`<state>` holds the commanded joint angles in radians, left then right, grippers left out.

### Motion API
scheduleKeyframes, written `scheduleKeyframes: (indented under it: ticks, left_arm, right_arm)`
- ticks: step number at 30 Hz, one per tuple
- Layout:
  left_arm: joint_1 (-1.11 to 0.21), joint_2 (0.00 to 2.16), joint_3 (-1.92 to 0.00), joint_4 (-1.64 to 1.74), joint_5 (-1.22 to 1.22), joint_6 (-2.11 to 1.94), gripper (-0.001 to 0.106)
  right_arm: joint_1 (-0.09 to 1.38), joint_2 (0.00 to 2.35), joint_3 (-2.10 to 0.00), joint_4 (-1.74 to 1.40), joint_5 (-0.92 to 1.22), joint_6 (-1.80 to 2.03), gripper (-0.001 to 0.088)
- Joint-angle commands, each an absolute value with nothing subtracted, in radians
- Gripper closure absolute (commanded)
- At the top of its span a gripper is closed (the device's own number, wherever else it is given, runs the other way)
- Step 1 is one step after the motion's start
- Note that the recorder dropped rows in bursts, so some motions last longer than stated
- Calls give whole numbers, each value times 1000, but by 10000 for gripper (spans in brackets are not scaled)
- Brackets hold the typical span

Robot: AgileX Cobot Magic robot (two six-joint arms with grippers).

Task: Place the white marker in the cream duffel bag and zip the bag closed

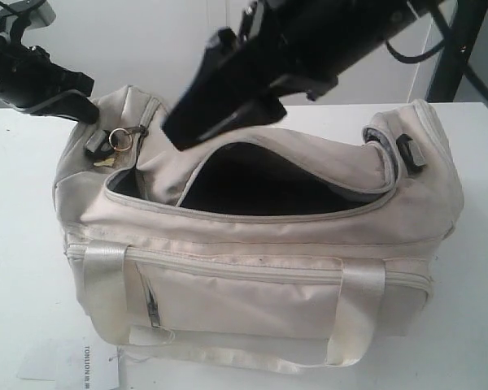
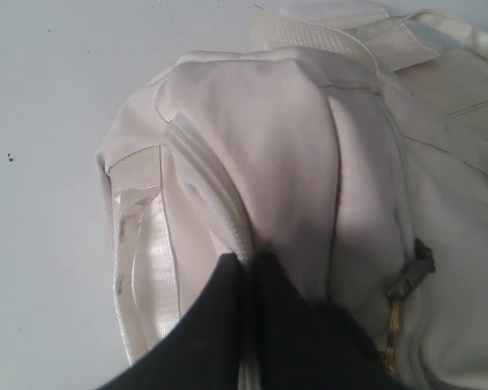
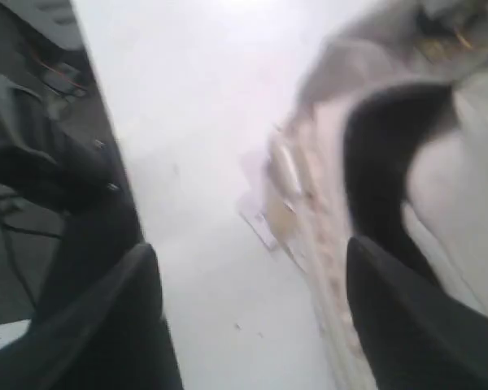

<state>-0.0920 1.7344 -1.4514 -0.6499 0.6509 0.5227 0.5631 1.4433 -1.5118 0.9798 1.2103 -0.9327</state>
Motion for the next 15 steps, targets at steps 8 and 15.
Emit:
scheduleKeyframes:
  ticks: [8, 15]
  left_arm:
    - [-92, 1734, -1451, -650, 651, 523, 1048]
    - [-92, 1734, -1451, -650, 651, 527, 1048]
  right_arm:
    - [667, 1543, -1512, 1037, 889, -1198, 643]
    - [682, 1663, -1549, 995, 785, -1006, 868]
